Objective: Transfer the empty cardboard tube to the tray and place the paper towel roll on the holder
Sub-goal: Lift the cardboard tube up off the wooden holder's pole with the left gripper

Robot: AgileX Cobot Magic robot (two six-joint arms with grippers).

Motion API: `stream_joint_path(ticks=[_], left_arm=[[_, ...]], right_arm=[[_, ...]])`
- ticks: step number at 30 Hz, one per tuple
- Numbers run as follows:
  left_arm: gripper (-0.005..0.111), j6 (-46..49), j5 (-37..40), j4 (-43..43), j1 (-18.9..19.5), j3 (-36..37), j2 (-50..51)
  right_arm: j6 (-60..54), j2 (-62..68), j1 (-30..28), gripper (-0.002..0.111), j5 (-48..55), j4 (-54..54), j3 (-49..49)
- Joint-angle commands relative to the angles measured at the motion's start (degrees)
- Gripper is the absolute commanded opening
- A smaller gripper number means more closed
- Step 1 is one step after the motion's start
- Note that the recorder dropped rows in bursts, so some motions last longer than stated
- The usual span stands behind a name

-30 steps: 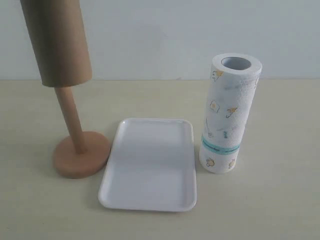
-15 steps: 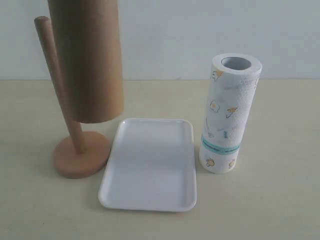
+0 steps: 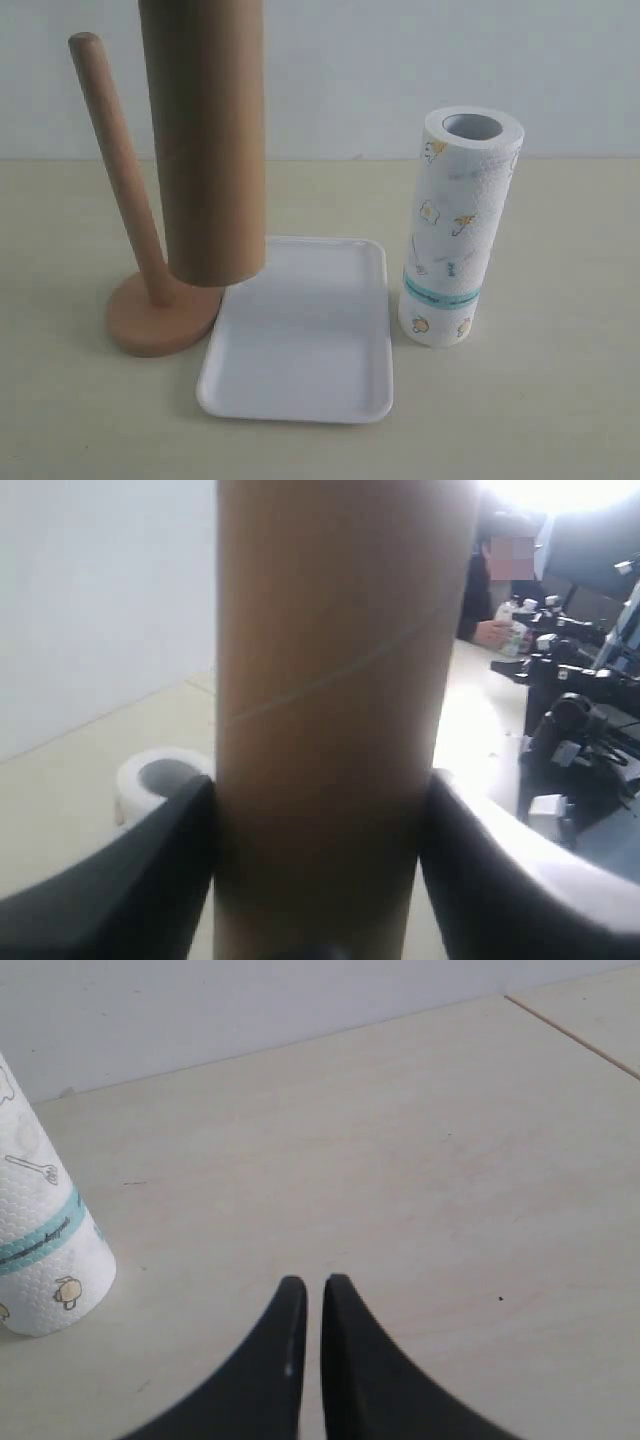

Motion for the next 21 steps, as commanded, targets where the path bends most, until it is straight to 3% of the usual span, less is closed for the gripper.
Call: stream_joint_path(ticks=[1,9,15,21], left_arm=[[0.004,3.7,6.8,-0.5,-0.3,4.4,-0.2],[0.004,6.0,7.8,-0.5,-0.3,5.6,-0.6],[0.004,18.1,15.1,-0.8,-2.8,5.6,-2.8],[0.004,31.2,23.2,-9.8,-6.9,5.6,-5.1]], right_arm=[[0.2,-0.3,-0.2,0.005,-0.5,-0.1,0.0],[0.2,-0.3,-0.2,0.005,-0.5,-0.1,0.0],[0.2,-0.3,-0.2,0.005,-0.5,-0.1,0.0],[0.2,-0.3,-0.2,0.005,-0.5,-0.1,0.0]])
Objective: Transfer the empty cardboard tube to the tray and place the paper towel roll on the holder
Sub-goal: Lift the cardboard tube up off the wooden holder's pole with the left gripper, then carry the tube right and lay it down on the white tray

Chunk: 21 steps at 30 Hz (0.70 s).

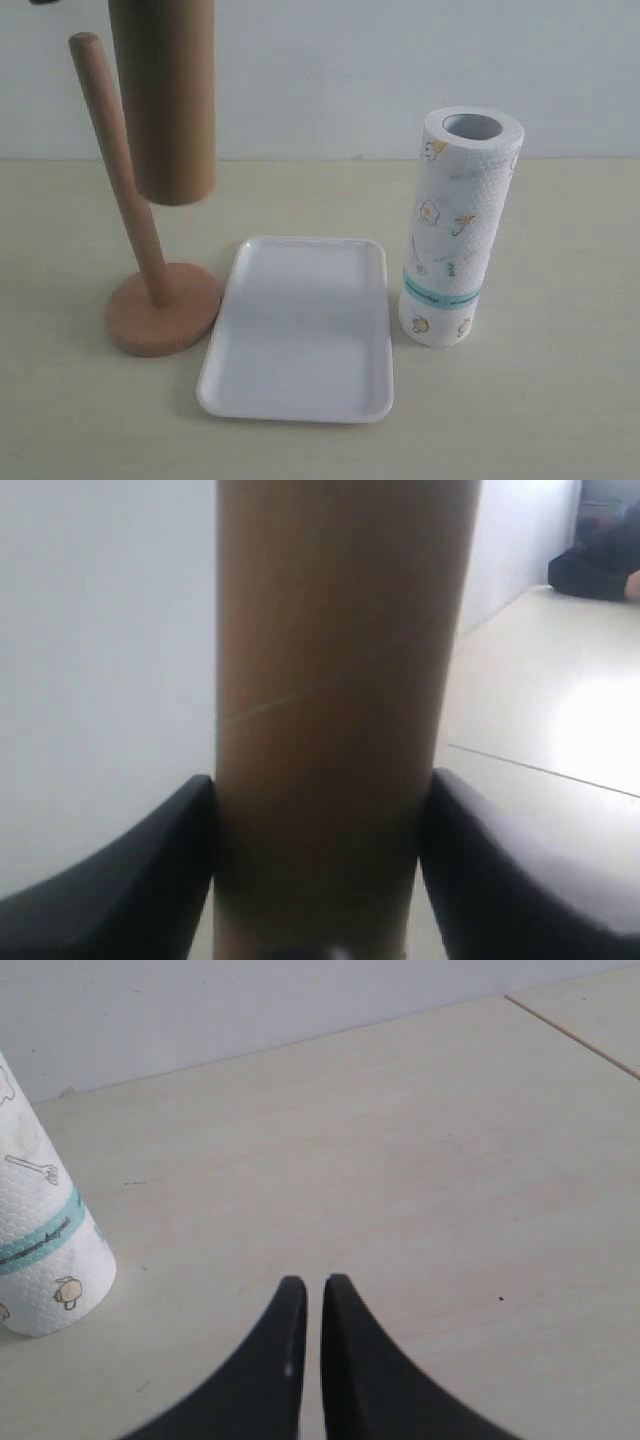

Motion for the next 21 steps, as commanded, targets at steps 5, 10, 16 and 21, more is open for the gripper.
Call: stream_joint_path(ticks=[5,10,16,21], left_arm=[[0.004,21.0,20.4,-7.8,-8.1,1.3,-1.7],[0.004,36.7,40.8,-17.9,-14.5,2.9,-1.8],[0.004,58.7,45.8,-47.1,-21.5,-1.3,-1.9],[0.004,74.7,56.1,-74.7,-22.5,-8.6,0.3]], right_arm=[[0.2,-0.3,-0.2,0.005,-0.5,-0.1,0.0],[0.2,-0.3,-0.2,0.005,-0.5,-0.1,0.0],[0.2,-0.3,-0.2,0.005,-0.5,-0.1,0.0],[0.2,-0.3,-0.2,0.005,-0.5,-0.1,0.0]])
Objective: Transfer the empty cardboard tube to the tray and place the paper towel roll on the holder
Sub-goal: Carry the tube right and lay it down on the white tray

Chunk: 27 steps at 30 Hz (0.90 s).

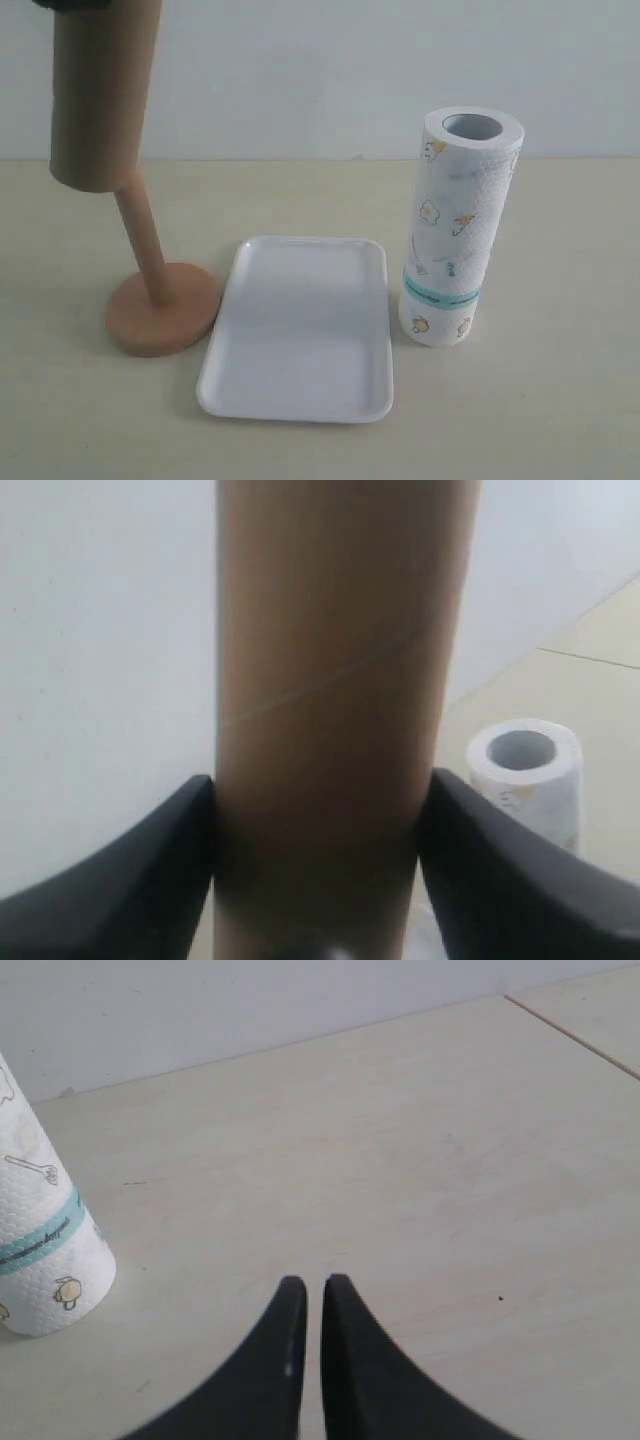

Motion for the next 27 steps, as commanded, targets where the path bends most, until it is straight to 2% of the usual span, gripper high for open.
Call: stream_joint_path(ticks=[1,8,13,16,21,24,27], left_arm=[[0.004,9.3,8.3,-21.1,-0.6,-6.0,2.0],[0.004,7.7,15.1,-27.5,-0.6,-10.5,8.1],[0.004,3.5,15.3,-27.6,-0.4,-10.8,19.0],[0.004,-1.9,13.0,-27.8,2.9,-10.8,26.4],[0.004,-0.2,10.8,-32.7,8.4,-10.8,33.6],[0.004,0.5,7.3,-35.5,9.4,-11.6,37.4],[0.004,0.5,7.7,-36.5,9.4,-14.7,41.2]], right_arm=[[0.2,-0.3,-0.2,0.005,-0.5,-0.1,0.0],[0.2,-0.3,-0.2,0.005,-0.5,-0.1,0.0],[0.2,-0.3,-0.2,0.005,-0.5,-0.1,0.0],[0.2,-0.3,-0.2,0.005,-0.5,-0.1,0.0],[0.2,-0.3,-0.2,0.005,-0.5,-0.1,0.0],[0.2,-0.3,-0.2,0.005,-0.5,-0.1,0.0],[0.2,-0.3,-0.2,0.005,-0.5,-0.1,0.0]])
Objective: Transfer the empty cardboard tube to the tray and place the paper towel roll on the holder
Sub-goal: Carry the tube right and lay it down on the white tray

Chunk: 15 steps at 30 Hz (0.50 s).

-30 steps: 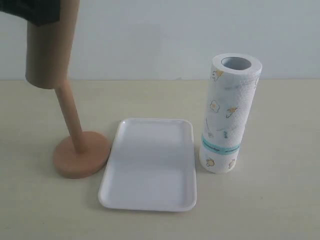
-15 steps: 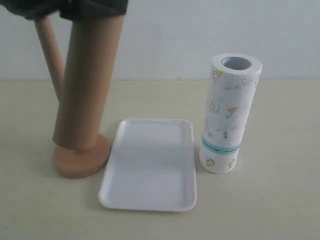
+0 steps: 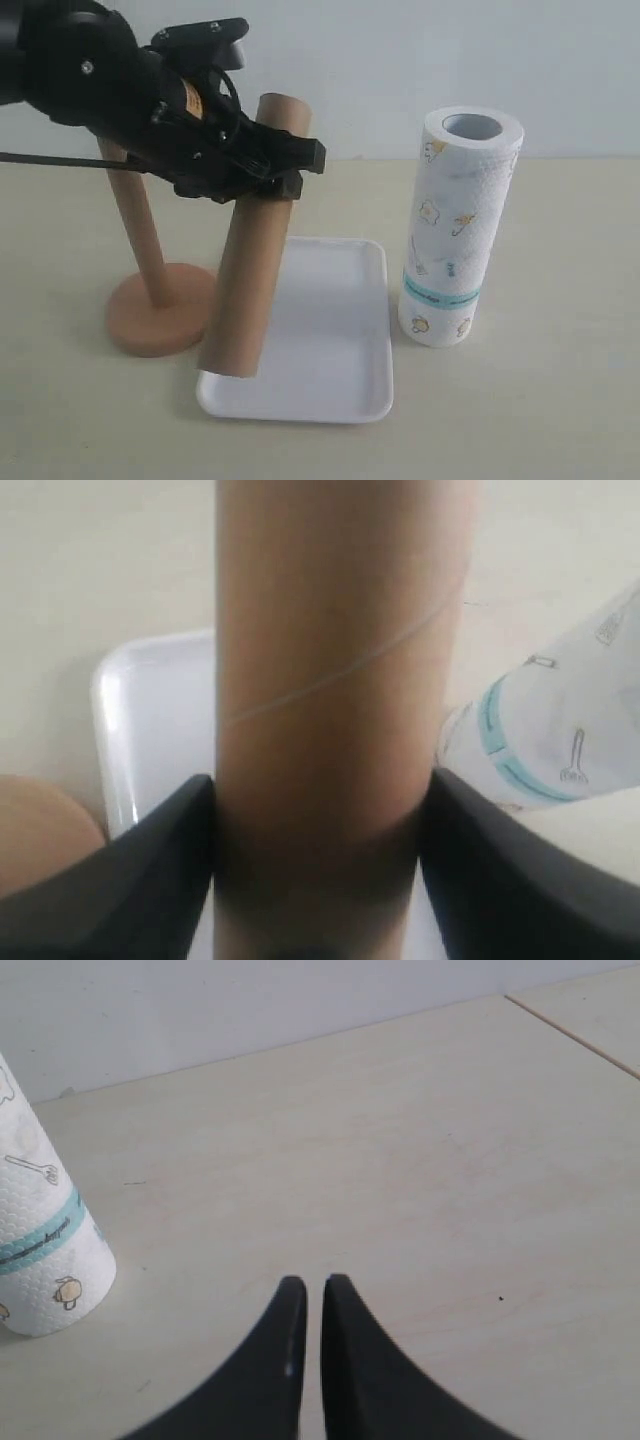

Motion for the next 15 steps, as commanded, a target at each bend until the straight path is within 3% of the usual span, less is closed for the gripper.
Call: stream_joint_path(ticks=[1,15], left_arm=[[0.004,0.3,-1.3,-2.3,0.1,-3.8,4.4],[0.004,2.4,3.9,-7.4,0.1,-14.0,18.0]], right_arm=[[0.2,-0.3,-0.2,0.005,-0.5,-0.1,0.0],[0.2,-0.3,-0.2,0.005,-0.5,-0.1,0.0]])
